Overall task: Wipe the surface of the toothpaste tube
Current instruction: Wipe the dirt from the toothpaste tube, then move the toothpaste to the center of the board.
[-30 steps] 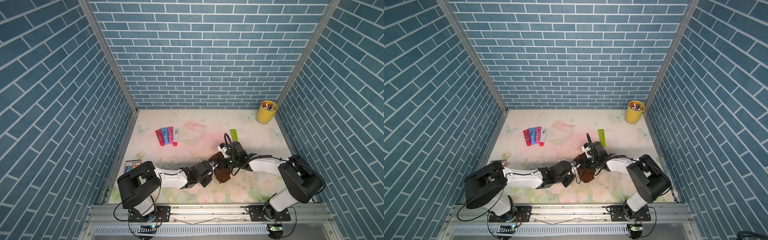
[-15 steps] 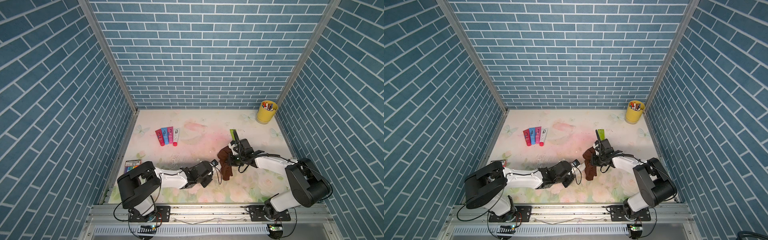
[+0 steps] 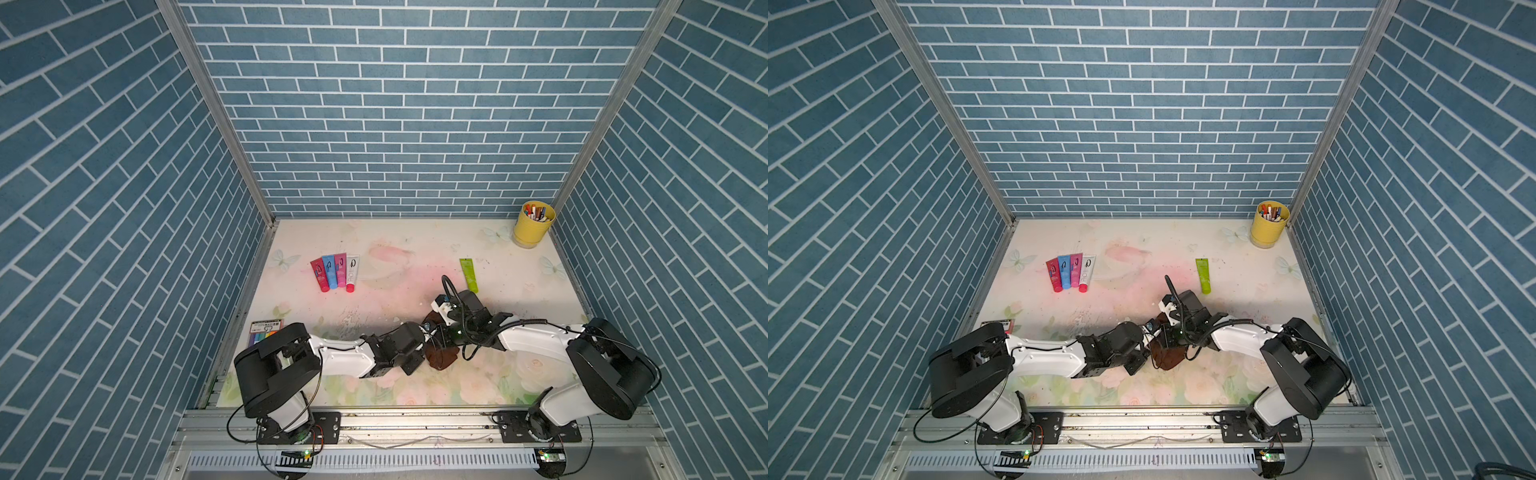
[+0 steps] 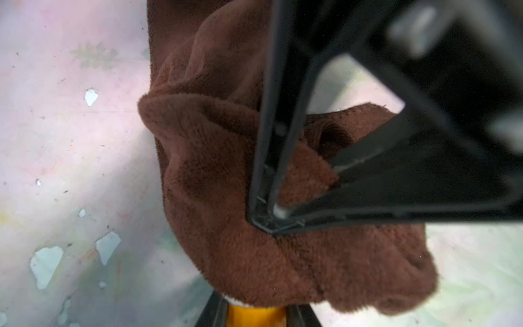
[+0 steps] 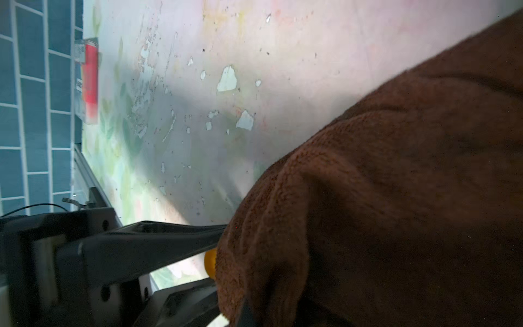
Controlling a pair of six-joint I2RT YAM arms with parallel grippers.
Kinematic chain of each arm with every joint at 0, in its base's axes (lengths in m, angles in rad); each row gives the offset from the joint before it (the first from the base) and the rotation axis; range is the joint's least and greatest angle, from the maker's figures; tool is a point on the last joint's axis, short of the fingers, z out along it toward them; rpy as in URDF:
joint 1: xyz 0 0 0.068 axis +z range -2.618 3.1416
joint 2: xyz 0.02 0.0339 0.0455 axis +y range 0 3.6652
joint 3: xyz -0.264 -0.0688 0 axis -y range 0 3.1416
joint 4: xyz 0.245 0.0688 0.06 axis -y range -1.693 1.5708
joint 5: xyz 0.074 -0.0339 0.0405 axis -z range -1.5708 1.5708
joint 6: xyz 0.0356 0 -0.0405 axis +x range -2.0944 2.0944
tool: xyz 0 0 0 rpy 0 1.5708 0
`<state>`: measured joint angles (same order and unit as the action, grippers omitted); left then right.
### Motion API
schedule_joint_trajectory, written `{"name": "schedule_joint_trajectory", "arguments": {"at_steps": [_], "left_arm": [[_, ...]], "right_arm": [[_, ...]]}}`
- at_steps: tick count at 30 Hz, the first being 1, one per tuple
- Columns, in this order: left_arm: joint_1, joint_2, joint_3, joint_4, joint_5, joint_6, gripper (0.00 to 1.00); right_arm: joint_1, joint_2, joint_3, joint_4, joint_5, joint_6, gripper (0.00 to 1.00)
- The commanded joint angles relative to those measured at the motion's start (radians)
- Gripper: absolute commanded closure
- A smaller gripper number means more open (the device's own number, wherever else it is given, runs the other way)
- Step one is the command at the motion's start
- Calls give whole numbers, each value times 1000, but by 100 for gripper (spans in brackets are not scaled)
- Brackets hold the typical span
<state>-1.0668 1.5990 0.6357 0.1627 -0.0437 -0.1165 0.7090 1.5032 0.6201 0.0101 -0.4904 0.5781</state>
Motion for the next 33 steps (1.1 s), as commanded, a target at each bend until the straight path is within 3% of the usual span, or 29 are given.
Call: {"name": "schedule_joint_trajectory", "arguments": {"at_steps": [1, 3, 9, 14, 19, 23, 28, 33], "left_arm": [[-3, -18, -4, 38, -5, 0, 100], [-4, -23, -3, 34, -7, -2, 100], [-3, -36, -8, 38, 0, -1, 100], [-3, -40, -12, 44, 8, 0, 100], [-2, -25, 6, 42, 18, -7, 100], [-1, 29, 60, -22, -81, -60, 100], [30, 48, 110, -59, -185, -160, 100], [104, 38, 131, -38, -191, -252, 100]], "right_arm": [[-107, -15, -64, -204, 115, -31, 100], [-153, -82, -73, -259, 213, -37, 100], [-171, -118, -39, -322, 298, -41, 100], [-137, -109, -44, -237, 166, -47, 100], [19, -93, -7, -178, 116, -15, 100], [70, -95, -20, -162, 73, 9, 100], [69, -247, -97, -289, 184, 29, 100], [67, -422, -144, -404, 254, 61, 100]]}}
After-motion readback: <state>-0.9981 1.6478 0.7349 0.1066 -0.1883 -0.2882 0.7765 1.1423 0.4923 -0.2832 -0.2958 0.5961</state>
